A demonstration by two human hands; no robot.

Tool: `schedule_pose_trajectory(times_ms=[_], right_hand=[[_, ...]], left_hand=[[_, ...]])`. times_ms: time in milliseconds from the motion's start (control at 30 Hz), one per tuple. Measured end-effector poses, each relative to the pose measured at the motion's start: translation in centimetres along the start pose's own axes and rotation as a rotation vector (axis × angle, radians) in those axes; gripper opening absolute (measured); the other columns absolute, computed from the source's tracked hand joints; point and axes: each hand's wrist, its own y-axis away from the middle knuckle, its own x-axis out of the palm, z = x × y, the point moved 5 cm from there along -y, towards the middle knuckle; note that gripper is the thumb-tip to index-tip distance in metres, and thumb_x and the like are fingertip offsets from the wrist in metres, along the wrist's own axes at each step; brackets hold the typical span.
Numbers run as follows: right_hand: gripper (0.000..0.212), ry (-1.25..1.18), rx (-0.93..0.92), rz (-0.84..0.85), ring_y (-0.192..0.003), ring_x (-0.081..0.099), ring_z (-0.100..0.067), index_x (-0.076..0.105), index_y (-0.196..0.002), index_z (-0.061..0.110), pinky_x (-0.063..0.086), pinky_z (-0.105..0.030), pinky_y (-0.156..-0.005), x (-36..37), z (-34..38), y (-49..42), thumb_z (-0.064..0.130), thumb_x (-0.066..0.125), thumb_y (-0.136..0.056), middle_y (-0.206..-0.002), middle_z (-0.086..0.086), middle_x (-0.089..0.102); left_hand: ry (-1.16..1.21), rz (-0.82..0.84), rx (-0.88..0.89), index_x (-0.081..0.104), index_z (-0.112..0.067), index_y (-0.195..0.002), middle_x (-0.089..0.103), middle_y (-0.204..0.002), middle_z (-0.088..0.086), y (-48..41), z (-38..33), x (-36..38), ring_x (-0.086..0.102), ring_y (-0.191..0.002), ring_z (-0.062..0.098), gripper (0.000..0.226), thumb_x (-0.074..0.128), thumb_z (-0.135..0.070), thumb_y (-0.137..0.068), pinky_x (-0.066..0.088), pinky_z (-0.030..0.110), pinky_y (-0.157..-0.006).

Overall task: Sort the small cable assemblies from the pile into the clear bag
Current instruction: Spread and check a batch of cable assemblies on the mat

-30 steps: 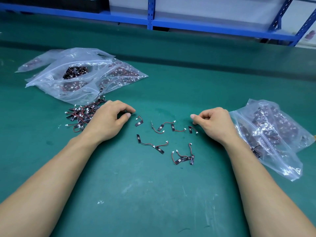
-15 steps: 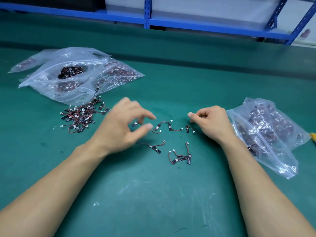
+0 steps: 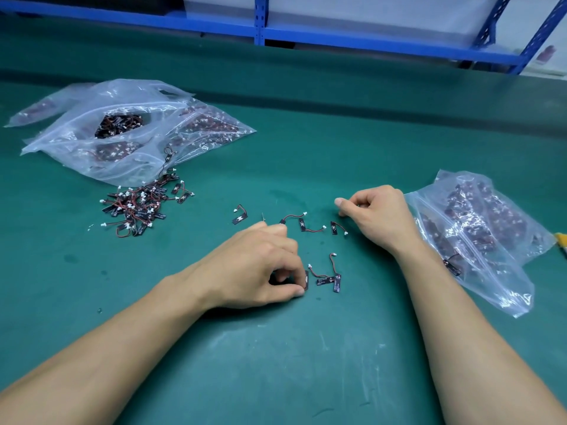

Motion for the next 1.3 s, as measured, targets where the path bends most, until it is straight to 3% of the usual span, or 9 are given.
schedule_pose_trajectory(times_ms=[200, 433, 567, 667, 767, 900, 1300], right_hand=[[0.035, -0.008, -0.004, 0.001, -0.045, 0.037, -0.011, 0.074, -0.066, 0.019, 0.031, -0.027, -0.052, -0.1, 0.1, 0.1, 0.045, 0.067, -0.089, -0.038, 0.008, 0.039], [0.034, -0.01, -0.016, -0.005, -0.046, 0.039, -0.01, 0.074, -0.067, 0.02, 0.033, -0.028, -0.053, 0.0, 0.1, 0.0, 0.045, 0.067, -0.089, -0.039, 0.009, 0.042], [0.035, -0.011, -0.02, -0.001, -0.047, 0.041, -0.01, 0.074, -0.066, 0.021, 0.033, -0.027, -0.053, 0.1, 0.1, 0.0, 0.045, 0.066, -0.09, -0.039, 0.01, 0.042], [0.035, -0.018, -0.024, 0.0, -0.047, 0.041, -0.009, 0.074, -0.066, 0.021, 0.032, -0.027, -0.053, 0.0, 0.1, 0.0, 0.045, 0.066, -0.09, -0.039, 0.01, 0.042], [0.035, -0.02, -0.019, 0.003, -0.047, 0.041, -0.008, 0.074, -0.066, 0.021, 0.033, -0.028, -0.053, 0.1, 0.0, 0.0, 0.045, 0.067, -0.09, -0.039, 0.011, 0.042], [0.035, -0.023, -0.014, 0.003, -0.046, 0.042, -0.007, 0.073, -0.065, 0.022, 0.032, -0.027, -0.053, 0.2, -0.1, 0.0, 0.046, 0.067, -0.09, -0.039, 0.011, 0.043], [0.034, -0.047, -0.015, 0.002, -0.044, 0.04, -0.01, 0.073, -0.063, 0.024, 0.028, -0.026, -0.05, 0.3, -0.1, -0.1, 0.045, 0.068, -0.09, -0.038, 0.01, 0.042]], left_hand=[[-0.001, -0.045, -0.022, 0.07, -0.031, -0.075, 0.052, -0.064, -0.012, 0.2, 0.3, -0.3, 0.04, -0.07, 0.003, 0.01, 0.07, -0.037, -0.083, 0.033, 0.026, -0.067], [0.044, -0.193, -0.055, 0.077, -0.03, -0.088, 0.056, -0.07, -0.013, 0.1, 1.4, -1.1, 0.042, -0.072, 0.006, 0.011, 0.073, -0.04, -0.087, 0.039, 0.03, -0.069], [-0.002, -0.436, -0.223, 0.076, -0.019, -0.096, 0.06, -0.078, -0.011, 1.0, 4.5, -3.6, 0.049, -0.075, 0.016, 0.012, 0.068, -0.025, -0.09, 0.041, 0.028, -0.074], [-0.049, -0.509, -0.415, 0.073, -0.019, -0.105, 0.062, -0.089, -0.007, 2.4, 7.7, -4.9, 0.048, -0.082, 0.017, 0.015, 0.069, -0.016, -0.092, 0.04, 0.03, -0.08], [-0.016, -0.509, -0.556, 0.07, -0.019, -0.111, 0.063, -0.1, -0.004, 3.5, 10.0, -5.1, 0.052, -0.088, 0.02, 0.021, 0.061, -0.009, -0.094, 0.041, 0.031, -0.085], [0.053, -0.502, -0.596, 0.069, -0.018, -0.113, 0.065, -0.108, -0.004, 3.8, 10.9, -4.9, 0.055, -0.098, 0.019, 0.037, 0.05, 0.005, -0.093, 0.04, 0.029, -0.091], [0.058, -0.439, -0.596, 0.069, -0.021, -0.114, 0.061, -0.102, -0.011, 3.5, 11.0, -4.3, 0.051, -0.098, 0.013, 0.036, 0.053, 0.004, -0.094, 0.037, 0.027, -0.092]])
